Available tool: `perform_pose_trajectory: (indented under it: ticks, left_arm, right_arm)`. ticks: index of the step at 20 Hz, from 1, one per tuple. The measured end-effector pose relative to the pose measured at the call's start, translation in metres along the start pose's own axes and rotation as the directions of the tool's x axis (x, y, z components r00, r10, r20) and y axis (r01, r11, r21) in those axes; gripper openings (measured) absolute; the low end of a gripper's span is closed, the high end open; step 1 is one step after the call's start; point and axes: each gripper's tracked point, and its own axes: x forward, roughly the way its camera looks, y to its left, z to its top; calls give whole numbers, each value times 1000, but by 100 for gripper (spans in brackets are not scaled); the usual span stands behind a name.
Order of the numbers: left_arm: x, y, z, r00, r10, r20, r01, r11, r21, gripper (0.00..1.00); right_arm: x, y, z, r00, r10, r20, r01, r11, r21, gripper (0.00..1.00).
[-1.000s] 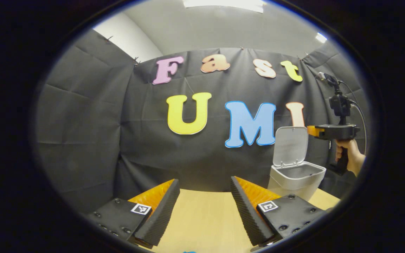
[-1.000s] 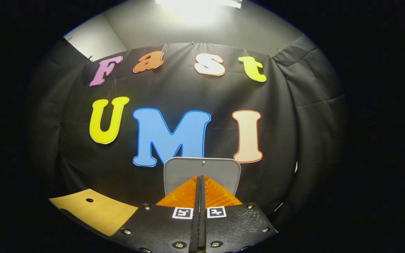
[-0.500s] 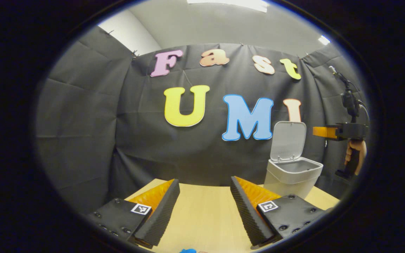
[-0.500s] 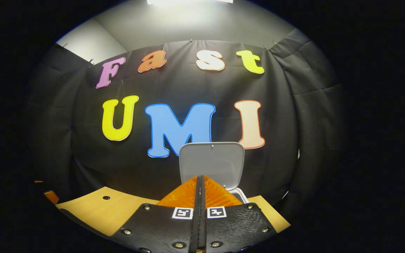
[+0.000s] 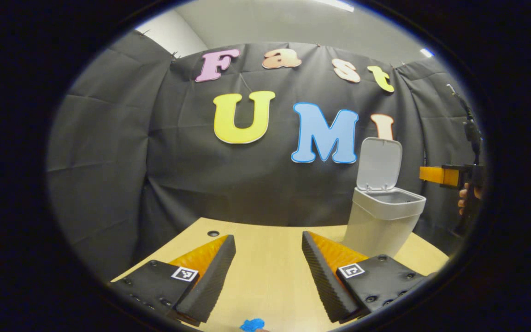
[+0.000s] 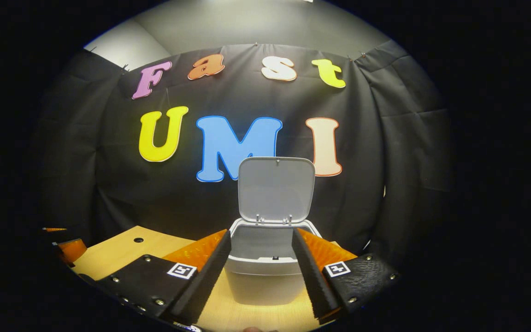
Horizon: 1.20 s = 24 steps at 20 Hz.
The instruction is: Press the lid of the desktop garbage bin to open it, pick up the crumpled paper on the desktop and throw it into the bin, then pick up the pop can on the desktop and drop it into the bin, and finally close the garbage bin lid.
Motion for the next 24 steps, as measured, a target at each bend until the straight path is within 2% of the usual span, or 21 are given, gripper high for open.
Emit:
perform_pose_trajectory:
  ticks: [1,2,5,7,8,9,10,11,13,15,18,21,22,23,24]
  left_arm:
    - [-2,0,-3,1000,-3,-13,3,1000,0,96]
    - [-4,-1,-5,1000,-7,-27,7,1000,-1,95]
    - [-12,-4,-19,995,-35,-95,35,999,0,91]
    - [-22,-3,-27,988,-46,-149,48,999,5,99]
    - [-25,-1,-31,984,-46,-175,49,999,14,91]
    - [-28,1,-35,979,-45,-200,50,998,24,91]
    - [-32,3,-39,974,-45,-224,54,998,35,95]
    - [-37,5,-43,967,-44,-252,58,997,46,99]
    - [-47,9,-51,950,-42,-311,64,996,61,99]
    - [-58,11,-60,926,-40,-376,70,995,66,92]
    - [-76,13,-71,886,-28,-462,62,996,58,99]
    - [-85,15,-77,864,-17,-504,53,997,58,99]
    - [-87,15,-81,858,-20,-514,59,997,58,95]
    - [-91,16,-81,853,-27,-520,67,996,57,95]
    - [-92,16,-82,849,-29,-528,70,996,58,99]
  right_arm:
    - [-4,3,0,1000,-6,6,6,1000,-13,90]
    - [-9,6,-1,1000,-8,11,8,1000,-24,93]
    - [-25,22,-9,1000,11,10,-10,999,-41,93]
    - [-38,37,-17,1000,30,3,-30,999,-39,93]
    - [-43,43,-21,999,39,0,-39,998,-41,93]
    - [-48,50,-25,999,50,-11,-51,998,-47,93]
    - [-51,55,-31,998,61,-22,-62,997,-54,93]
    - [-55,59,-34,997,65,-30,-67,996,-61,93]
    - [-62,64,-36,997,72,-35,-75,995,-70,93]
    - [-67,66,-38,997,72,-39,-75,994,-76,93]
    - [-71,64,-46,996,66,-62,-71,995,-71,93]
    - [-74,62,-55,994,59,-94,-65,996,-56,93]
    - [-76,61,-56,993,56,-100,-62,997,-51,93]
    - [-77,60,-57,993,54,-103,-60,997,-52,93]
    - [-78,59,-59,993,49,-107,-56,997,-56,93]
